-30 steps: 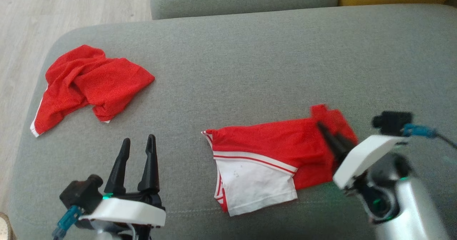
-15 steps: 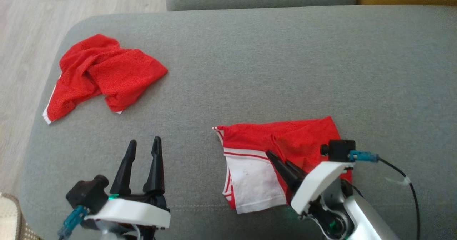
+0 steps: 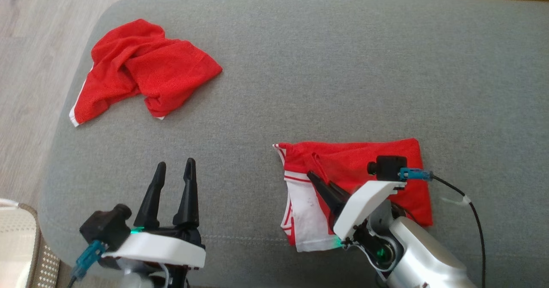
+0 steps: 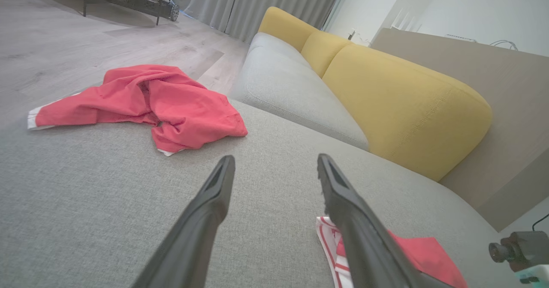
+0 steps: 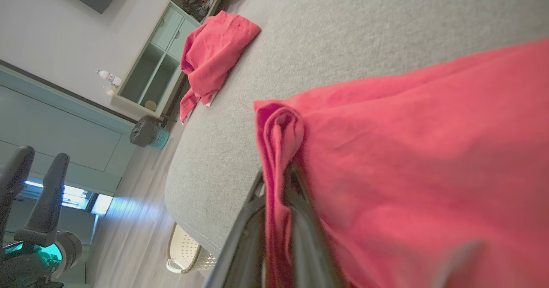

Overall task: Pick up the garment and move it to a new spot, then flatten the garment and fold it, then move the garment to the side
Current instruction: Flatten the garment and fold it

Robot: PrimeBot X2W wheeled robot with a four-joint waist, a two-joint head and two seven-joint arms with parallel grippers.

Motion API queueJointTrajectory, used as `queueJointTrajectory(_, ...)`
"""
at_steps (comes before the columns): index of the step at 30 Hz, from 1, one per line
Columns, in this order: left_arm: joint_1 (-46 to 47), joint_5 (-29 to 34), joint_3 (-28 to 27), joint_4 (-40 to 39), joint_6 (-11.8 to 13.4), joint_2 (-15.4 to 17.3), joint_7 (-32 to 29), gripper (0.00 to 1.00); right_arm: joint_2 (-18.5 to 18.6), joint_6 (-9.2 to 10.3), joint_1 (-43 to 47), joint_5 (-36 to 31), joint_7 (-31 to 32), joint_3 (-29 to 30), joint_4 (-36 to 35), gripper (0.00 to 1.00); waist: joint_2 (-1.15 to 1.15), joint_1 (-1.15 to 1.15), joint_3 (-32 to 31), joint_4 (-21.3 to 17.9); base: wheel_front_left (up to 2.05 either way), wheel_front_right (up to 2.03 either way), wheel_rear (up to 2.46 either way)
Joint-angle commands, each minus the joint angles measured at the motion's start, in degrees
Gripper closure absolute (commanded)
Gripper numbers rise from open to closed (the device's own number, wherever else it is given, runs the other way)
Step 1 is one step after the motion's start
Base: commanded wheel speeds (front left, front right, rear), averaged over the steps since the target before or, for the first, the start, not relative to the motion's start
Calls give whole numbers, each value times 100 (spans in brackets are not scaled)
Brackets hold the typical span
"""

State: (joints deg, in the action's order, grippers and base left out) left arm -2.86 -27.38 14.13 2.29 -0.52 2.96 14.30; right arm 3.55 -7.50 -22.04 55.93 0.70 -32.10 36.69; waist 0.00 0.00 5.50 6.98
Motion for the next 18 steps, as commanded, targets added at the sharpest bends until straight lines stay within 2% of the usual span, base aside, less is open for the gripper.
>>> queueJointTrajectory(1,284,-9,-163,-142,-18,-8,70,0,-67,1,-262,116,-122,-169,-55,100,0,0,25,25,0,0,0)
queueJointTrajectory(2,289,-7,-162,-130,-22,-8,70,0,-67,1,-328,181,-187,-260,14,15,0,0,31,31,0,0,0)
queueJointTrajectory(3,293,-5,-164,-120,-24,-8,70,0,-67,1,-383,276,-263,-334,66,0,0,0,34,31,0,0,0)
queueJointTrajectory(7,293,2,-199,-88,-16,-8,70,0,-67,1,-607,552,-483,-606,289,0,0,0,7,-28,0,0,0)
queueJointTrajectory(13,252,18,-240,-101,18,-8,70,0,-68,1,-946,599,-748,-624,735,0,0,0,-160,-232,0,0,0)
queueJointTrajectory(18,160,33,-259,-145,64,-8,70,0,-68,1,-1289,-21,-920,-337,1193,0,0,0,-344,-456,0,0,0)
